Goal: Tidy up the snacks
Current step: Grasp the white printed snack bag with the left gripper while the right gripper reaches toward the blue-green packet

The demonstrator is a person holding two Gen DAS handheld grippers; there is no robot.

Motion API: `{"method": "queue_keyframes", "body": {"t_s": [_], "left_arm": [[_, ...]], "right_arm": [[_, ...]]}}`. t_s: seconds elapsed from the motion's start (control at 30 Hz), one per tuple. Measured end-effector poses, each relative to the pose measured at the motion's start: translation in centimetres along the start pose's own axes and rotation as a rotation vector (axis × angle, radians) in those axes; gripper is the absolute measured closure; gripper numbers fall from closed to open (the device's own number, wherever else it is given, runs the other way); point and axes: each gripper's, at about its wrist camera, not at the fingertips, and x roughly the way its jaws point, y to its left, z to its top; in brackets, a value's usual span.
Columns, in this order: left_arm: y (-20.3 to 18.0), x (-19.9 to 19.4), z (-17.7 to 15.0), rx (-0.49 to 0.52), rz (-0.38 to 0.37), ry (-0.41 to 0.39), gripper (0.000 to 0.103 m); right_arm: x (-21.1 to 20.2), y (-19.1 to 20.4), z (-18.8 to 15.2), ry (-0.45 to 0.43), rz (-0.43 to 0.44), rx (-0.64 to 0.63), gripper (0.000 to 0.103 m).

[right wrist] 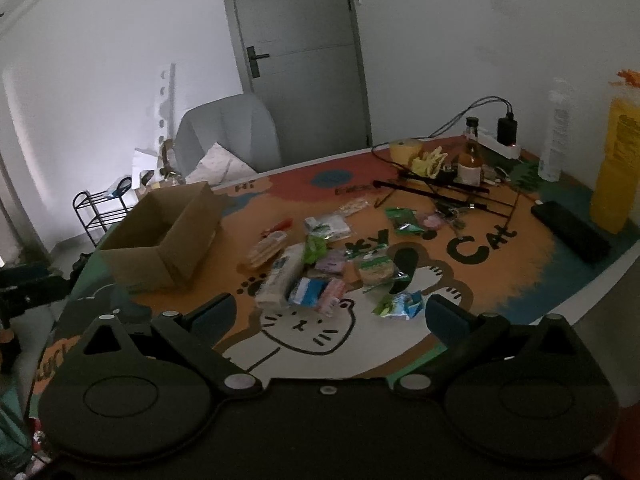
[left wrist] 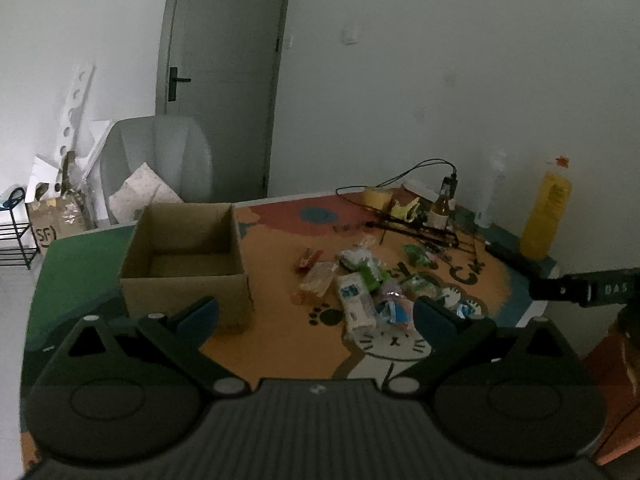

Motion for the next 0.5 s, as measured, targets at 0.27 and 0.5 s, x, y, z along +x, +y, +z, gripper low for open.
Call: {"method": "queue_keyframes", "body": {"t_s": [0.27, 0.5], "left_arm": [[-0.3, 3.3, 0.6, -0.016, -0.033, -0.007, 0.001], [-0.7, 6.6, 0.4, -0.028, -0.062, 0.005, 0.002]], "right_arm": [[1.6, -1.9, 0.0, -0.034, -0.008, 0.026, 0.000], [4.0, -4.0, -0.2, -0.018, -0.031, 0.050, 0.006]]}}
